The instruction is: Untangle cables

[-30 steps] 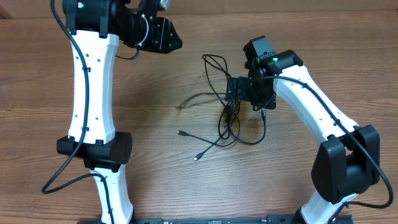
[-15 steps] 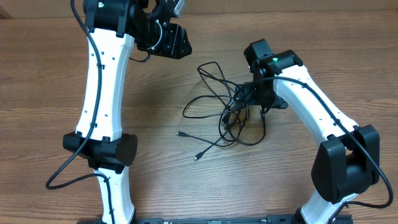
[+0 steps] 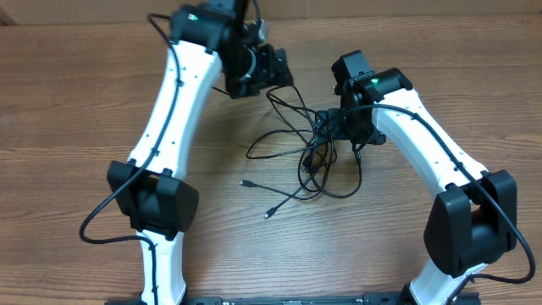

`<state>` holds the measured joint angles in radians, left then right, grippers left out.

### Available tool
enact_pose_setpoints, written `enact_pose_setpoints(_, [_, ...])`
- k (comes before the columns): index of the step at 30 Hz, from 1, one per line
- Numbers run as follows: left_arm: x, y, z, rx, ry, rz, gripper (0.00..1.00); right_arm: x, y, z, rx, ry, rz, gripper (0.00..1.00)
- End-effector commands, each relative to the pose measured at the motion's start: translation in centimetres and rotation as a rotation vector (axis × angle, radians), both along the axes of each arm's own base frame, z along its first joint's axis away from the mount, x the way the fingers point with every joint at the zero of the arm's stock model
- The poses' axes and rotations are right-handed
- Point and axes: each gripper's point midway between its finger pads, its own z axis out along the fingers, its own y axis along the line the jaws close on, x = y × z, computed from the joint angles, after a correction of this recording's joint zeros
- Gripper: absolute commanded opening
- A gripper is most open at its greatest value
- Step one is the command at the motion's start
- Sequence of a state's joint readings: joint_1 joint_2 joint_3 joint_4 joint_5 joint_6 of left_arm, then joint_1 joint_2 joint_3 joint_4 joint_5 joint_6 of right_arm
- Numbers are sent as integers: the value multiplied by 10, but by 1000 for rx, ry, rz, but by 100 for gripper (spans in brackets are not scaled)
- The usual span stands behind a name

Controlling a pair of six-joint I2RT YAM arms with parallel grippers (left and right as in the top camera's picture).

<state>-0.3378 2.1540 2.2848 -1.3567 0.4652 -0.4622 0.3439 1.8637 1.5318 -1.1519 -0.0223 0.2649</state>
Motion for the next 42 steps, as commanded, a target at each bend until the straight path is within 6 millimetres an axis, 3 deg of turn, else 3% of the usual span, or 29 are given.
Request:
enact_pose_setpoints(1, [-9,-23,-12,-24,77,95,80,1,3,6,15,-16,9,100])
enact_pose_setpoints(4, [-11,-38,-26,-30,84,88,77,1,3,6,15,-15,9,100])
enact_pose_setpoints(9, [-16,-48,-33,-29,84,65,41,2,3,6,15,-18,9,100])
enact_pose_setpoints(11, [-17,-49,-33,-28,80,57,33,3,4,6,17,-23,8,100])
enact_pose_setpoints(16, [-18,-45,-34,-18,74,34,30,5,5,7,21,-32,8,100])
enact_pose_setpoints(19, [-22,-44,-36,-8,91,29,9,6,5,6,21,-33,8,100])
enact_pose_setpoints(21, [-23,-44,-36,-7,82,4,4,6,5,7,22,-36,8,100])
enact_pose_setpoints(29, [-35,-60,-8,-254,74,-202,4,14,0,8,0,-67,-56,100])
enact_pose_setpoints(35, [-34,-42,-19,-174,92,-163,5,25,-8,9,-32,-113,-171,100])
enact_pose_setpoints(36, [-33,-38,-23,-139,92,-152,9,26,-8,10,-30,-117,-172,100])
enact_pose_setpoints(42, [-31,-14,-40,22,91,-106,74,27,-8,10,-29,-120,-172,100])
